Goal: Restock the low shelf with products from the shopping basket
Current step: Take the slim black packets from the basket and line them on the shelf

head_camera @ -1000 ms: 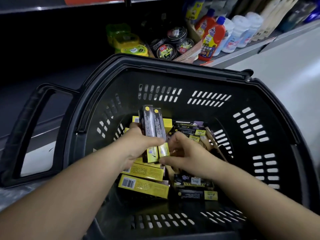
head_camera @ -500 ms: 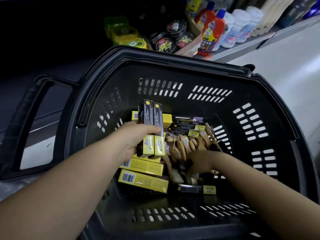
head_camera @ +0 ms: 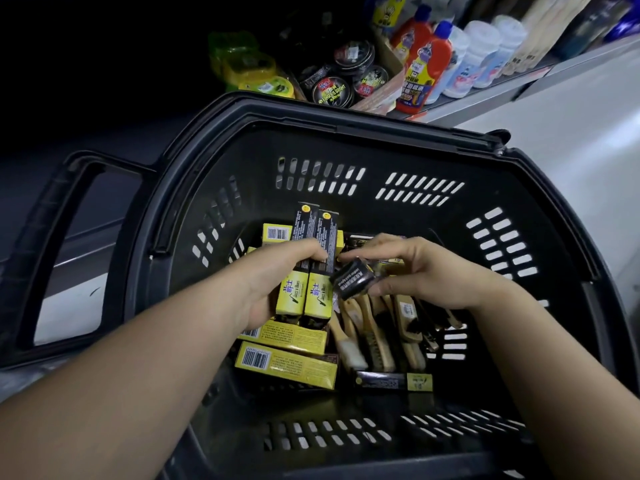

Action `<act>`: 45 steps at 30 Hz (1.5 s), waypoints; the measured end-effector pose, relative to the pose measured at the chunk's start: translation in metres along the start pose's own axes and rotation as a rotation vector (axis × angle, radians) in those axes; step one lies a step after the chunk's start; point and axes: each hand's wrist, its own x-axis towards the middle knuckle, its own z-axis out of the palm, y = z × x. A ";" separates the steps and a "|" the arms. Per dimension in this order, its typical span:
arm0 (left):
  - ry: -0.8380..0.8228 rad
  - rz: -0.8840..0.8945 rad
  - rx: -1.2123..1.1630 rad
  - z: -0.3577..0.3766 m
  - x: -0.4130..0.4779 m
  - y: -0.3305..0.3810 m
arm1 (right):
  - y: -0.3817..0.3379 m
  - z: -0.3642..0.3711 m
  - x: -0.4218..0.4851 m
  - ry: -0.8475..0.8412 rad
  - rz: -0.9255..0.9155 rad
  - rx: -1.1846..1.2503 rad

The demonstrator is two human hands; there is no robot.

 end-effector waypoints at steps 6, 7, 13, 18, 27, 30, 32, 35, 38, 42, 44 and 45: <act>0.059 0.100 -0.064 0.006 0.000 -0.002 | -0.001 0.012 -0.001 0.270 0.143 0.167; 0.079 0.122 -0.093 0.006 0.001 -0.002 | -0.001 0.014 0.000 0.316 0.224 0.189; 0.078 0.192 -0.072 0.013 0.000 -0.006 | -0.005 0.045 0.019 0.462 0.301 -0.049; 0.149 0.215 0.029 0.007 0.000 -0.008 | -0.001 0.044 0.010 0.257 0.178 0.186; 0.267 0.260 0.152 0.001 0.012 -0.012 | 0.076 0.058 0.000 -0.775 0.777 -0.583; 0.246 0.270 0.151 0.003 0.012 -0.013 | 0.094 0.083 -0.002 -0.852 0.802 -0.725; 0.216 0.276 0.143 0.003 0.011 -0.013 | 0.099 0.089 -0.002 -0.830 0.775 -0.800; 0.190 0.298 0.114 0.003 0.012 -0.012 | 0.095 0.083 0.000 -0.782 0.759 -0.778; 0.177 0.300 0.105 0.006 0.013 -0.012 | 0.073 0.061 0.003 -0.712 0.800 -0.547; 0.130 0.333 0.054 0.016 0.000 -0.005 | 0.026 0.021 -0.006 0.007 0.675 -0.141; 0.106 0.342 0.030 0.013 -0.008 0.001 | 0.000 0.012 -0.011 0.298 0.544 0.206; 0.100 0.340 0.034 0.009 -0.016 0.005 | -0.014 0.011 -0.011 0.363 0.465 0.326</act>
